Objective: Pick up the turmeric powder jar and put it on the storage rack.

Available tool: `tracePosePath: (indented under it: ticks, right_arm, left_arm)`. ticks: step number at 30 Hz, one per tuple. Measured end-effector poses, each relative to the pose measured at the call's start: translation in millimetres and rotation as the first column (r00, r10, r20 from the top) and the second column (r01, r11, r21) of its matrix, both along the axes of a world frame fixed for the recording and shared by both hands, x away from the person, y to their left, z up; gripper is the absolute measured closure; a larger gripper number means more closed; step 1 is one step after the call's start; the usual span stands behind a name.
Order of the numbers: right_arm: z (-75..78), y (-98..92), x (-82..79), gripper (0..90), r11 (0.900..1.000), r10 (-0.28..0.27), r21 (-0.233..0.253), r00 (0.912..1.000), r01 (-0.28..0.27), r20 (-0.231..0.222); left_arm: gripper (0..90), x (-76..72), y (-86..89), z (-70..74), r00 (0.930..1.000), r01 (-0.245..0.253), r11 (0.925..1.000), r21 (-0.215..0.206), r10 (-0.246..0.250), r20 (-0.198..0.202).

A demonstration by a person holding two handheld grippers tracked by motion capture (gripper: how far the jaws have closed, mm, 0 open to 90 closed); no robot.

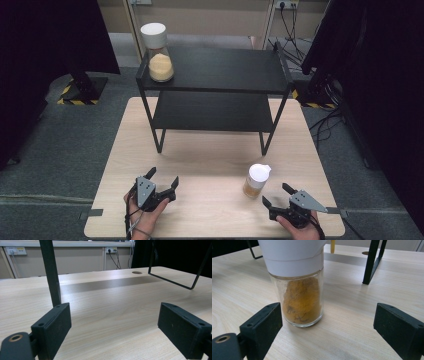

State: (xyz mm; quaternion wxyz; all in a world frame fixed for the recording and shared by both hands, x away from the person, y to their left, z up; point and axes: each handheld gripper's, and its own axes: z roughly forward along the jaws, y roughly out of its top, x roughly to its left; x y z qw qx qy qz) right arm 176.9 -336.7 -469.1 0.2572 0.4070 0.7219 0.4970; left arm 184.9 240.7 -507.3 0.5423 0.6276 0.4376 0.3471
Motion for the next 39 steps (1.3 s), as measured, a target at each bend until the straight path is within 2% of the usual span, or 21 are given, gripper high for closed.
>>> tracePosePath:
  ticks: [6,11,18,25,34,39]
  right_arm:
    - [3.5,5.4,2.1,9.3,0.999,0.041,-0.002,0.9991,-0.041,0.007]
    - [11.2,14.5,6.2,9.4,0.998,0.057,0.000,0.9980,-0.057,0.028]
    - [23.5,29.3,20.7,12.5,0.996,0.077,-0.037,0.9970,-0.076,0.009]
    - [29.9,39.5,32.8,17.7,0.995,0.084,-0.054,0.9964,-0.084,-0.009]
    - [24.8,43.2,39.7,29.9,0.994,0.082,-0.069,0.9963,-0.084,-0.026]
    - [21.8,42.6,38.2,30.5,0.995,0.080,-0.055,0.9966,-0.081,-0.021]
  left_arm:
    - [11.2,0.0,1.5,-0.2,1.0000,-0.001,0.9999,-0.010,0.001,-0.003]
    - [11.2,0.7,0.4,0.8,1.0000,0.000,1.0000,-0.002,0.000,-0.006]
    - [11.2,0.7,0.2,0.7,1.0000,0.003,1.0000,0.001,-0.003,-0.004]
    - [11.2,0.8,0.1,1.6,1.0000,0.006,0.9999,0.014,-0.006,-0.004]
    - [11.2,1.1,-0.2,2.0,1.0000,0.008,0.9998,0.017,-0.008,-0.006]
    - [11.2,1.1,-0.6,2.0,1.0000,0.009,0.9998,0.020,-0.008,-0.005]
